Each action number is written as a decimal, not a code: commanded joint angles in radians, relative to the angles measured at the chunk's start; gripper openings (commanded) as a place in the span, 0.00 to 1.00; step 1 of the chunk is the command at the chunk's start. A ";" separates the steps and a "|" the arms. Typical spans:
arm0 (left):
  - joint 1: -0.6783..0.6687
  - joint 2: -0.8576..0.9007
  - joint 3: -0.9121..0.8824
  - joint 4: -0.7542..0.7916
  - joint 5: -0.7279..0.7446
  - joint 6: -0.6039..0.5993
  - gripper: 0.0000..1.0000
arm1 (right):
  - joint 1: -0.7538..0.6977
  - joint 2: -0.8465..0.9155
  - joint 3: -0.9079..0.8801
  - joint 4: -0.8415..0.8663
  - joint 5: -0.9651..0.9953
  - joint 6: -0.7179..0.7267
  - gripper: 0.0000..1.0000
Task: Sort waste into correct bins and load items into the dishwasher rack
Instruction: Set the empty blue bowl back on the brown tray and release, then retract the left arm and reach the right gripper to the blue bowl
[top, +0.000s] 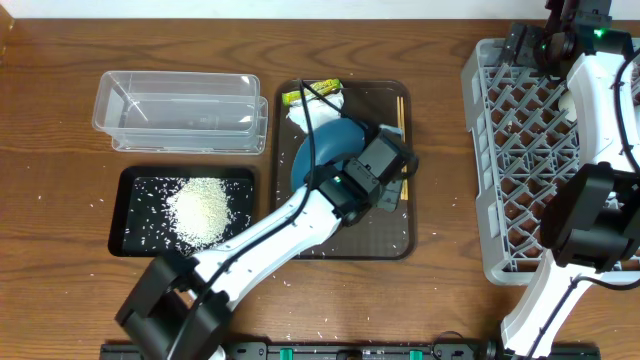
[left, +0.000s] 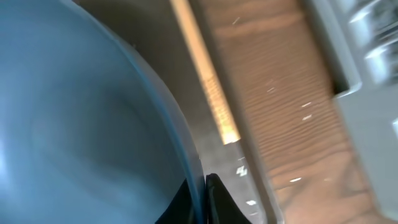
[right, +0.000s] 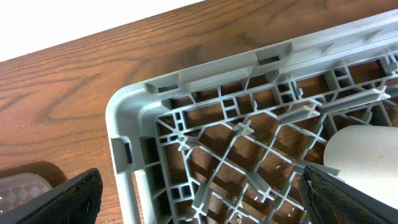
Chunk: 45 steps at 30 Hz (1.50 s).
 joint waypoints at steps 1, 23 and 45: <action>0.002 0.009 0.020 -0.021 -0.045 -0.005 0.16 | 0.003 -0.011 0.000 0.000 0.010 -0.008 0.99; 0.375 -0.350 0.020 -0.158 -0.046 -0.021 0.55 | 0.003 -0.011 0.000 -0.001 0.010 -0.008 0.99; 1.121 -0.426 0.020 -0.516 -0.045 -0.212 0.87 | 0.060 -0.011 0.000 -0.188 -0.635 0.068 0.96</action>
